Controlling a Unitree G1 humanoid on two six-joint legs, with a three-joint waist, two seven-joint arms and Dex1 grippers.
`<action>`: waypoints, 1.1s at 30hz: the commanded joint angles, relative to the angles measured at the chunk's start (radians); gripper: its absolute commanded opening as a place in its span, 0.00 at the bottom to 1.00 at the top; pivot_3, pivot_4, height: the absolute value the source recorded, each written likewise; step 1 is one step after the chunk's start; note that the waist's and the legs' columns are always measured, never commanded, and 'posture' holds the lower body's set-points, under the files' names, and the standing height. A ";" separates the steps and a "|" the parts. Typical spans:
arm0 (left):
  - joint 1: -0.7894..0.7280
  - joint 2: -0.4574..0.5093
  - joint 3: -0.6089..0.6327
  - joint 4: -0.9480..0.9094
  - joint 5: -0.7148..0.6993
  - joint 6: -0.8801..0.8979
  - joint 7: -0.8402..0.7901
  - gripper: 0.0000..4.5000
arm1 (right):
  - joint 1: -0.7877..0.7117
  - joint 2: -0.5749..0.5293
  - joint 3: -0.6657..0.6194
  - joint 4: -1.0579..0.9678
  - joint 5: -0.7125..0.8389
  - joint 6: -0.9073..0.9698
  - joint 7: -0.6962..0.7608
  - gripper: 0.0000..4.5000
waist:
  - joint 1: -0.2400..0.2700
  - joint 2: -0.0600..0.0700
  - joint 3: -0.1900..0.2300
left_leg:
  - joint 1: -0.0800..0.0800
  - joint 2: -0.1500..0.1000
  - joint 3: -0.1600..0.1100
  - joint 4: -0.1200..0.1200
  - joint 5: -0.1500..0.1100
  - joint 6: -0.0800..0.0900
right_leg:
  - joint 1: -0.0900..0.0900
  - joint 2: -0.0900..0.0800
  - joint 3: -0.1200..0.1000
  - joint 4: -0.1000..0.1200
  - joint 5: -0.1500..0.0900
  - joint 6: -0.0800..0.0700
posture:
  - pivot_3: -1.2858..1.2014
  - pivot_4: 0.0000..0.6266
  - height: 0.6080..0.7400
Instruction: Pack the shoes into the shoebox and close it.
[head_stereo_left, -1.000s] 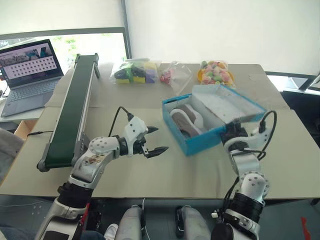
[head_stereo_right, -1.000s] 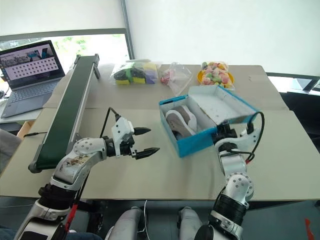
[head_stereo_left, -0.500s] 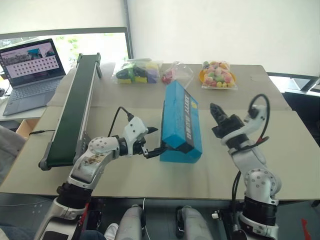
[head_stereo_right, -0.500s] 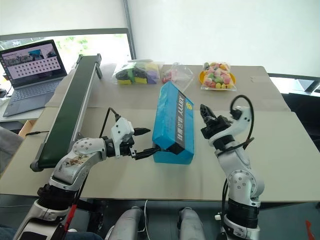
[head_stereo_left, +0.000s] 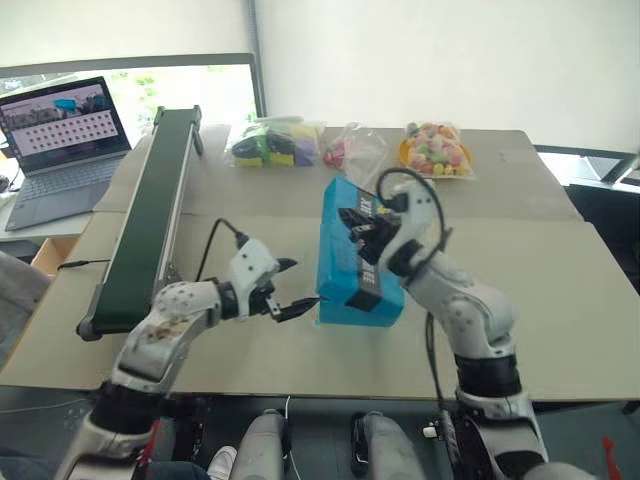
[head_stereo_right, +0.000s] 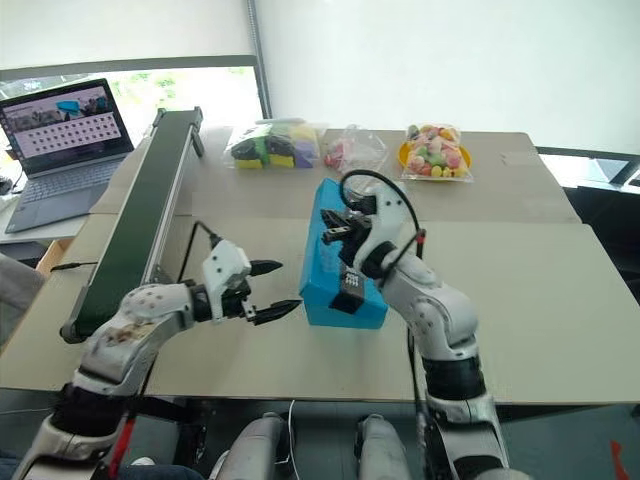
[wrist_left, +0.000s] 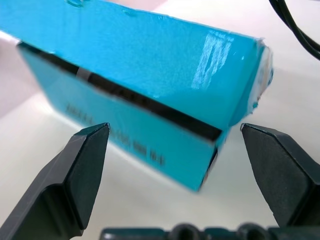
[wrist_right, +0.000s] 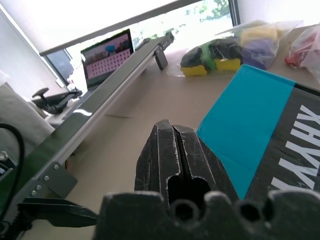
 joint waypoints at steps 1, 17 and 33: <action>0.018 0.014 0.048 -0.077 -0.029 0.017 0.016 1.00 | -0.057 -0.001 -0.008 0.044 -0.019 -0.019 0.061 0.01 | 0.008 0.000 0.000 | 0.000 0.000 0.001 0.000 0.000 0.000 | 0.000 0.000 -0.001 0.000 0.000 0.000 | 0.52 0.24 0.70; 0.074 0.007 0.068 -0.155 -0.041 0.054 0.099 1.00 | -0.070 0.006 0.063 0.334 -0.221 0.114 0.065 0.01 | 0.014 -0.002 -0.002 | 0.002 0.000 0.003 0.000 0.000 -0.001 | 0.002 0.000 -0.001 0.001 0.000 -0.001 | 0.52 0.24 0.70; 0.036 -0.098 0.169 -0.135 -0.112 0.096 0.215 1.00 | -0.098 -0.014 -0.163 -0.003 -0.061 0.090 0.142 0.01 | 0.019 -0.004 -0.008 | -0.001 0.001 -0.001 -0.001 0.000 -0.001 | -0.002 0.000 0.000 0.001 0.000 -0.001 | 0.52 0.24 0.70</action>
